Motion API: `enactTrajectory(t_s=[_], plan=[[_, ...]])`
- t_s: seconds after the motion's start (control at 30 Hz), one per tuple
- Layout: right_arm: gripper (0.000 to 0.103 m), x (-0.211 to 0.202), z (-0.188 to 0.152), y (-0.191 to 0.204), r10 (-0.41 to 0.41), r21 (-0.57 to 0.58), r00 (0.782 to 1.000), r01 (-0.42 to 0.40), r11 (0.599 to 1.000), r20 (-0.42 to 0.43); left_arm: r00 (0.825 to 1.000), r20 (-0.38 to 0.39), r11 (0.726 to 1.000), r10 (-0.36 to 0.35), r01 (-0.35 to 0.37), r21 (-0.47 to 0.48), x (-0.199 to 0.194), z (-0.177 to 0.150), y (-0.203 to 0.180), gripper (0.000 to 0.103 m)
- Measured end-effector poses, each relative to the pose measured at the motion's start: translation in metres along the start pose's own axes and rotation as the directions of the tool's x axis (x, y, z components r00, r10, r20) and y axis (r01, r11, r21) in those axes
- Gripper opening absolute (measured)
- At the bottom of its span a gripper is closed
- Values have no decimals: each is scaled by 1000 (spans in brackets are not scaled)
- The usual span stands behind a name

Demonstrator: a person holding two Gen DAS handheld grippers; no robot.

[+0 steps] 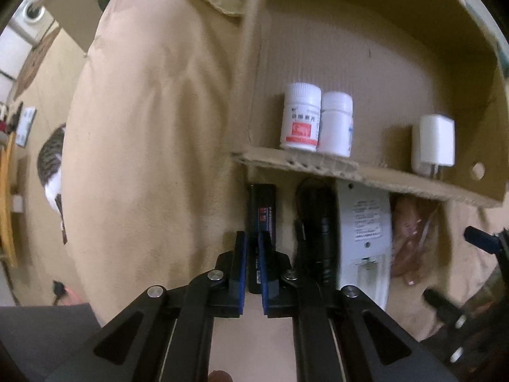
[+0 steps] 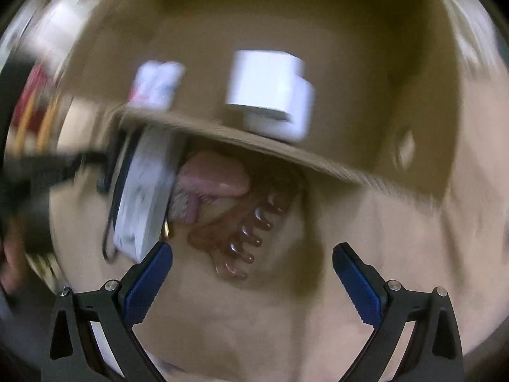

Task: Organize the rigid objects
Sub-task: 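Grasp the black battery with the left gripper while the right grasps the pink comb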

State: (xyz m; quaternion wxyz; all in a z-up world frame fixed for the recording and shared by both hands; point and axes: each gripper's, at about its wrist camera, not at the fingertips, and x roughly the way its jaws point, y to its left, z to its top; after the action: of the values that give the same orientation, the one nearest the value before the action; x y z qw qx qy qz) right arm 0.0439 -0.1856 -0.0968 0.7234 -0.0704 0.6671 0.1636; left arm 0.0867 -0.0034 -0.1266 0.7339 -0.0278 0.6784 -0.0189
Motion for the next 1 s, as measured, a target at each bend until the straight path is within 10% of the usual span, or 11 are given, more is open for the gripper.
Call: enactTrajectory(t_s=[0.13,0.37,0.5,0.7,0.87,1.0], plan=[[103,-1,0,18,-23,-278,1000,20,960,-7,999,-14,999,-43,43,-28,0,1,13,43],[103,23,9,22,-118,-359,993,101,928,-27,998,-61,1000,-2,4,26,22,3,-4,40],[103,22,9,27,-65,-343,995,36,939,-74,998,-54,999,40,-38,35,31,4,-8,18],[103,41,18,42,-115,-344,992,88,935,-59,998,-20,998,64,-64,27,20,5,-8,18],[103,56,30,20,-44,-56,994,39,998,-96,998,-20,998,54,-54,32,15,4,-8,18],[103,67,34,37,-142,-178,987,126,976,-79,998,-13,997,60,-59,41,18,4,-2,18]])
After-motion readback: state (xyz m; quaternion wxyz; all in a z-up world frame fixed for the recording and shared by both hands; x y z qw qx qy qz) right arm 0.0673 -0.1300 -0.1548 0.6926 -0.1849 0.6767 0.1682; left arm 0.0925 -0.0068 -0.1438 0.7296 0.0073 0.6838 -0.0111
